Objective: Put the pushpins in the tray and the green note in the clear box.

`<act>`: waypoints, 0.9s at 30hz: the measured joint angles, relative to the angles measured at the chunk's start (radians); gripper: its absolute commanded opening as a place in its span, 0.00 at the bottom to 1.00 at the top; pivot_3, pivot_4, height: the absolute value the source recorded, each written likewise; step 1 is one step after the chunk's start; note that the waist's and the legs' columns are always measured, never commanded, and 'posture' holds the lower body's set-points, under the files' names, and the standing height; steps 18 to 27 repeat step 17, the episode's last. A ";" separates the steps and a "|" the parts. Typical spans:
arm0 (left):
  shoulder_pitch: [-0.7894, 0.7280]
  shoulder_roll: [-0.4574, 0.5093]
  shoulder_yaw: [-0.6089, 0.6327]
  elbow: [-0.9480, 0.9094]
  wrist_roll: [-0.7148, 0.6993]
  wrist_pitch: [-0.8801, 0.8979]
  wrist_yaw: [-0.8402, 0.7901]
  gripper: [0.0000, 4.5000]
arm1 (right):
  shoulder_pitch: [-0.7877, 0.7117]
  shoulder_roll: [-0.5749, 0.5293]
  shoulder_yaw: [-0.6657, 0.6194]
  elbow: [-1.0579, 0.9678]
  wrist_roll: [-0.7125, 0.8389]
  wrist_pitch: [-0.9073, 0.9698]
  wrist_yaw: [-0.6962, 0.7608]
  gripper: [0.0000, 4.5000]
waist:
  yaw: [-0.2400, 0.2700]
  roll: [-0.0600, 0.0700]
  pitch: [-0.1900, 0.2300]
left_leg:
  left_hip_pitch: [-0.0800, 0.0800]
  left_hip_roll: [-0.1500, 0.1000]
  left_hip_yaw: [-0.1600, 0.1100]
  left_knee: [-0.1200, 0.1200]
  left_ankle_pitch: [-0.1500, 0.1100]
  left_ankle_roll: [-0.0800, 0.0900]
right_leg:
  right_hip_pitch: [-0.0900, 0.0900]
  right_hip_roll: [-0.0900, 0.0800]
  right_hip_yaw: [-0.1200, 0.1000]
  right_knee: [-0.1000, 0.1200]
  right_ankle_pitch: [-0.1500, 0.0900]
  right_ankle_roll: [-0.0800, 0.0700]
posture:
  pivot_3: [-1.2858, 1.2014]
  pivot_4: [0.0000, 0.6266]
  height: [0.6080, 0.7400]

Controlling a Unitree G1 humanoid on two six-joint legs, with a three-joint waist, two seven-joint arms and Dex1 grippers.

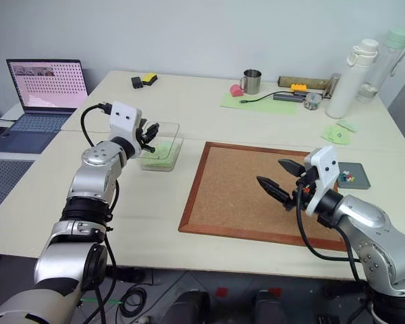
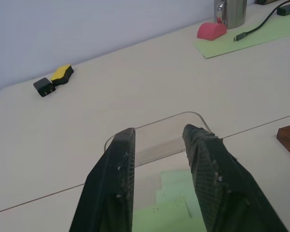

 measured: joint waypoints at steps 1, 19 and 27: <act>0.000 0.000 0.000 0.002 -0.006 0.001 -0.015 0.60 | 0.002 -0.005 -0.009 0.000 0.000 0.000 -0.002 0.85 | 0.000 0.000 0.000 | 0.000 0.000 0.000 0.000 0.000 0.000 | 0.000 0.000 0.000 0.000 0.000 0.000 | 0.52 0.24 1.00; 0.307 0.273 -0.085 -0.634 -0.272 0.369 -0.625 0.60 | 0.108 -0.219 -0.201 0.032 0.061 0.050 0.126 0.85 | -0.005 0.000 0.000 | 0.001 0.002 0.001 -0.001 0.000 0.000 | 0.000 0.000 0.001 0.000 -0.001 -0.002 | 0.52 0.24 1.00; 0.307 0.273 -0.085 -0.634 -0.272 0.369 -0.625 0.60 | 0.108 -0.219 -0.201 0.032 0.061 0.050 0.126 0.85 | -0.005 0.000 0.000 | 0.001 0.002 0.001 -0.001 0.000 0.000 | 0.000 0.000 0.001 0.000 -0.001 -0.002 | 0.52 0.24 1.00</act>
